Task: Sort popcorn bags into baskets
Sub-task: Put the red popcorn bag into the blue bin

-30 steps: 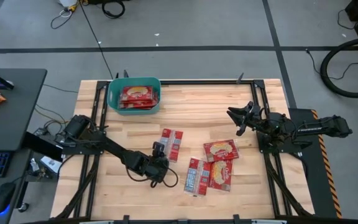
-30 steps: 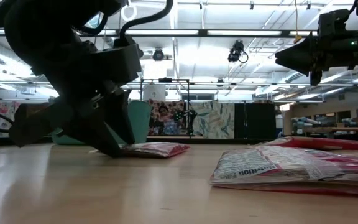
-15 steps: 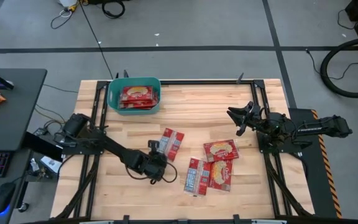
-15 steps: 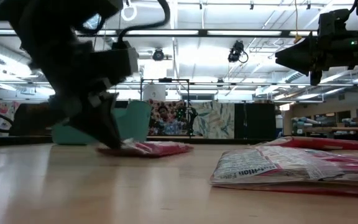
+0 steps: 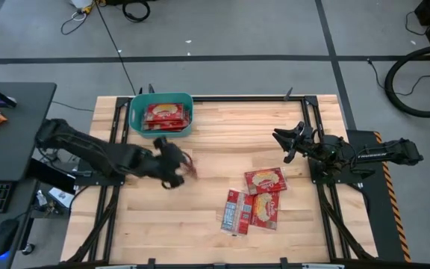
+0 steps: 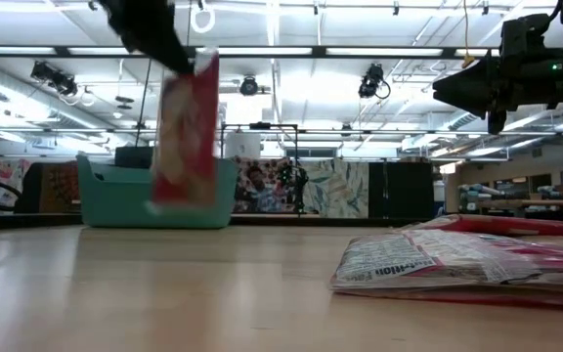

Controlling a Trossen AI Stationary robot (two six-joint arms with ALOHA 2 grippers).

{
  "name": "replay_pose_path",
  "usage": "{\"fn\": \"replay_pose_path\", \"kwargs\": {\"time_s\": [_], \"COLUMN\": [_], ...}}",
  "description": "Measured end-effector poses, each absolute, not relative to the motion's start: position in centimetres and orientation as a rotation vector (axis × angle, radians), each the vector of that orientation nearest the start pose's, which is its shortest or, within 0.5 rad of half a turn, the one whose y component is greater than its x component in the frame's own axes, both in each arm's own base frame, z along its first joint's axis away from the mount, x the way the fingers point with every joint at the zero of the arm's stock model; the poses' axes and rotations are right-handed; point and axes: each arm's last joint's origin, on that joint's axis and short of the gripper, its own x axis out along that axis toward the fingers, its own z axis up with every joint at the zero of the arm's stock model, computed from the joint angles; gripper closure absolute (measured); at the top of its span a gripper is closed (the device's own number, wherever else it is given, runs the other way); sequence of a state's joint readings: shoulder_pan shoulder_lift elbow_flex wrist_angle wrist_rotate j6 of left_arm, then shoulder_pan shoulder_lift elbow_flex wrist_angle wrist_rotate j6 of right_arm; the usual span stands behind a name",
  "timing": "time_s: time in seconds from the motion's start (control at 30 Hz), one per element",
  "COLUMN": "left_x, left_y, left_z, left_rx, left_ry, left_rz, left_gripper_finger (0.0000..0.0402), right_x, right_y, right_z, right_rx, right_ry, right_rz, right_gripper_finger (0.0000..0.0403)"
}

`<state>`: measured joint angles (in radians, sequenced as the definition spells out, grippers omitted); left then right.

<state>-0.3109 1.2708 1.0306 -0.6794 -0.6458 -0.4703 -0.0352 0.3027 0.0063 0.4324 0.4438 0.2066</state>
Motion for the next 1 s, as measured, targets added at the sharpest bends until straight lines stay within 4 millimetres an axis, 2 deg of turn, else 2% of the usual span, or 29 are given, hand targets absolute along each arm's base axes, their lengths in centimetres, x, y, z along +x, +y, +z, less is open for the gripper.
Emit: {"fn": "replay_pose_path", "kwargs": {"time_s": [0.2, 0.4, 0.8, 0.9, 1.0], "left_x": [21.3, 19.2, 19.6, 19.5, 19.1], "left_y": [-3.1, -0.8, 2.8, 4.0, 5.6], "left_z": [32.1, 34.0, 35.6, 35.7, 35.5], "left_rx": [-0.129, -0.124, 0.000, -0.014, -0.101], "left_ry": [0.547, 0.449, 0.363, 0.352, 0.359], "left_rz": [0.581, 0.693, 0.823, 0.868, 0.878], "left_gripper_finger": [0.0398, 0.0398, 0.0399, 0.0399, 0.0399], "right_x": [11.2, 11.2, 11.2, 11.2, 11.2], "right_y": [-1.6, -1.6, -1.6, -1.6, -1.6], "right_z": [18.1, 18.1, 18.1, 18.1, 18.1], "right_rx": [0.230, 0.230, 0.230, 0.230, 0.230], "right_ry": [-0.184, -0.184, -0.183, -0.183, -0.183], "right_rz": [-0.463, -0.463, -0.463, -0.463, -0.463], "right_gripper_finger": [0.0292, 0.0292, 0.0292, 0.0292, 0.0292]}}
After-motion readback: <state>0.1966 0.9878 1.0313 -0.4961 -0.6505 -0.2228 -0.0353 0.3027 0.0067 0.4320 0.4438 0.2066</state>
